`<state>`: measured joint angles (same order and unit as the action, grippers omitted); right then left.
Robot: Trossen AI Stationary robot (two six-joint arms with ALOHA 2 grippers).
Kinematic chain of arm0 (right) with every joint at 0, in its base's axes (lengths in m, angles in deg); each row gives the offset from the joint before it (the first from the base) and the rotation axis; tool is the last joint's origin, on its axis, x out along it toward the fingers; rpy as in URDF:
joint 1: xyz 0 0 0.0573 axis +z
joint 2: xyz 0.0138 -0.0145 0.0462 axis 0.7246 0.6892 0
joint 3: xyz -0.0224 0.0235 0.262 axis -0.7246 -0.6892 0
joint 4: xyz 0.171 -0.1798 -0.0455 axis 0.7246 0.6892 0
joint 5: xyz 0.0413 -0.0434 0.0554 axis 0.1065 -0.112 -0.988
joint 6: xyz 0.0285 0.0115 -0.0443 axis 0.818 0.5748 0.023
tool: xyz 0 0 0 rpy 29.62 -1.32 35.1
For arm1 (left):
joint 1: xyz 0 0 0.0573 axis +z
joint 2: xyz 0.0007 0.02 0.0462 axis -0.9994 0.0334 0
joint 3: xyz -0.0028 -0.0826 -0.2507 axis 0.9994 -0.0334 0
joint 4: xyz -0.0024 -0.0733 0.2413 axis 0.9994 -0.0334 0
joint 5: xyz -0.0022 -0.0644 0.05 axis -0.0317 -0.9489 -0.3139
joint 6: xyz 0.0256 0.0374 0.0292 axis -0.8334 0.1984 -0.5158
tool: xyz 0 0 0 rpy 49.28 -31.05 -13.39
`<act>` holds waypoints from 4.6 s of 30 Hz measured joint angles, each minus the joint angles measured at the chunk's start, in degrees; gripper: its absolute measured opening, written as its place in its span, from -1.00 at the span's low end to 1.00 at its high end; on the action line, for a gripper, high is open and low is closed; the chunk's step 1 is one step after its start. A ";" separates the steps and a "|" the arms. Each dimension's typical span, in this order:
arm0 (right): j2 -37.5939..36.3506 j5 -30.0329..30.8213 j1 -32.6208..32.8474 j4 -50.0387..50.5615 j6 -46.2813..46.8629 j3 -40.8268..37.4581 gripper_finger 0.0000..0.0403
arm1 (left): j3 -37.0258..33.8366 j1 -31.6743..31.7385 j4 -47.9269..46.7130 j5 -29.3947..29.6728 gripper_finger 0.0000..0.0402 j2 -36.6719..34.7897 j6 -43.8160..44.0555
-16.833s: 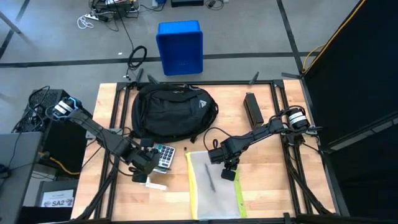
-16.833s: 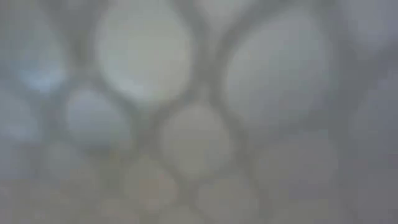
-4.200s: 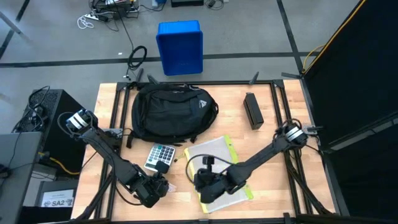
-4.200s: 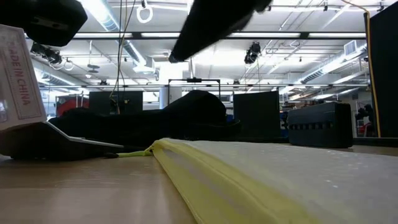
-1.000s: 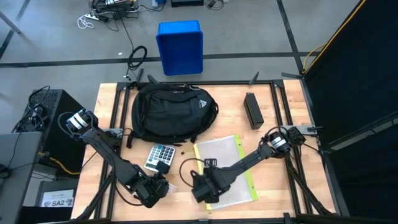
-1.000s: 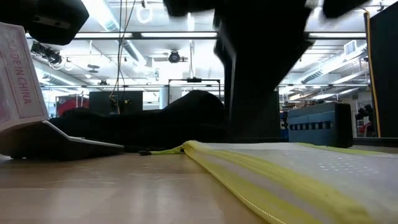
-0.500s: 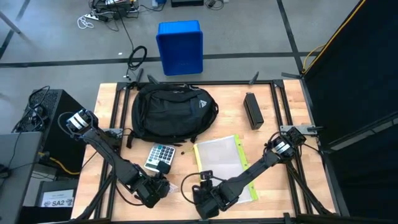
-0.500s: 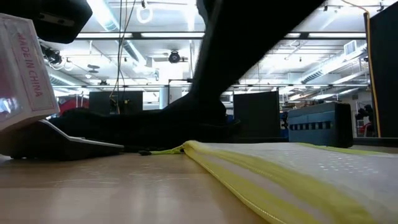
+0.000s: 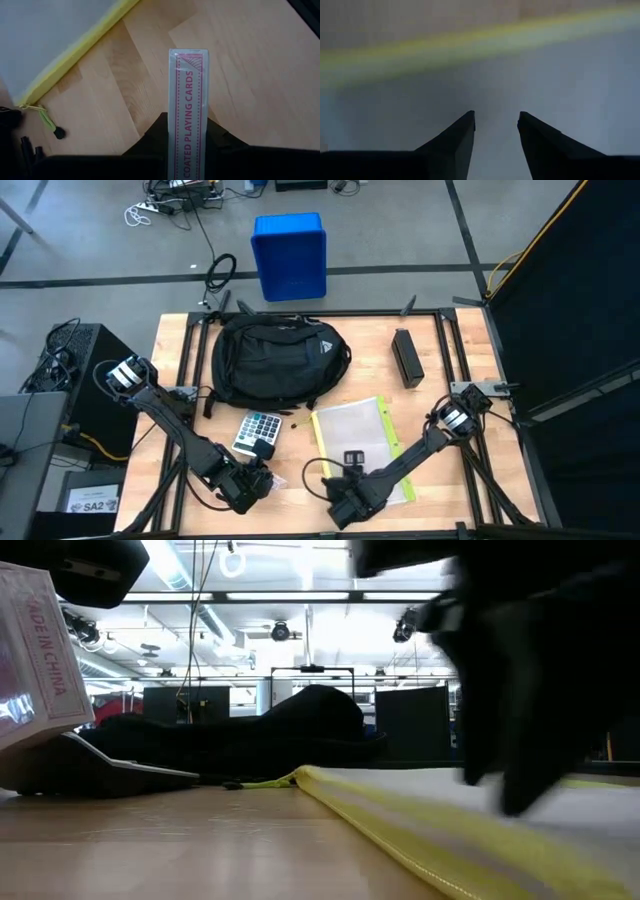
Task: Unpack backpack
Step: Put the white game card into the yellow zip bag
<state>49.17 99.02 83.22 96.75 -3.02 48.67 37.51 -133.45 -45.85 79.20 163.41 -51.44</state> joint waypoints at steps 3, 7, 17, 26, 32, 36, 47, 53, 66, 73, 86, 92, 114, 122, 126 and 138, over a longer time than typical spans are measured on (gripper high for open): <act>-0.01 -1.47 1.32 5.14 3.94 0.00 -0.43 | 0.00 0.00 0.05 0.00 -0.85 0.00 -0.04; -1.09 0.84 3.14 11.76 12.47 0.00 -0.52 | 0.00 0.00 0.23 0.00 -0.85 0.00 -0.03; -8.61 7.80 1.21 14.80 23.42 -4.42 -0.82 | 0.00 0.00 1.20 -0.02 -0.85 0.00 -0.15; -30.06 1.97 -4.41 -18.85 21.78 -37.17 -0.97 | 0.00 0.00 1.18 -0.02 -0.85 0.00 -0.16; -39.24 1.62 -8.01 -22.21 31.32 -53.84 -0.98 | 0.00 0.00 1.25 -0.02 -0.85 0.00 -0.22; -40.14 1.02 -10.87 -22.55 30.92 -58.18 -0.96 | 0.00 0.00 1.46 -0.02 -0.85 0.00 -0.28; -39.66 -5.25 -21.05 -35.83 2.43 -62.53 -0.85 | 0.00 0.09 3.04 -0.07 -0.85 0.00 -1.36; -39.60 -8.82 -23.72 -35.31 -16.54 -62.44 -0.94 | 0.00 0.07 2.99 -0.37 -0.85 0.00 -1.52; -44.17 -8.54 -21.08 -26.26 -11.40 -48.35 -0.91 | 0.00 0.47 3.01 -0.50 -0.85 0.00 -1.90; -44.61 -14.32 -8.91 -62.13 -12.30 -45.73 -0.82 | 0.00 0.48 3.25 -0.50 -0.85 0.00 -2.85; -23.05 22.67 10.56 -42.22 -2.70 -28.84 -0.99 | 0.00 1.18 5.83 -0.28 -0.85 0.17 -3.26; -10.66 11.72 9.09 -16.27 6.37 -12.44 -0.98 | 0.00 1.20 6.91 -0.26 -0.85 0.37 -3.26; -8.46 -2.36 8.74 -7.19 16.95 -9.05 0.05 | 0.00 1.18 7.12 -0.27 -0.85 0.60 -4.34; -8.46 -1.51 9.09 -6.82 19.01 -9.27 -0.08 | 0.00 1.18 7.06 -0.26 -0.85 0.68 -4.29; -8.46 -0.36 9.31 -5.91 19.29 -9.27 -0.10 | 0.00 1.20 7.07 -0.26 -0.85 0.68 -4.20; -6.16 0.21 9.99 -6.87 21.16 -9.35 0.05 | 0.00 1.30 7.13 -0.41 -0.85 0.66 -4.16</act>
<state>43.01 99.23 93.22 89.88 18.15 39.32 37.51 -132.15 -38.72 78.79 164.07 -55.60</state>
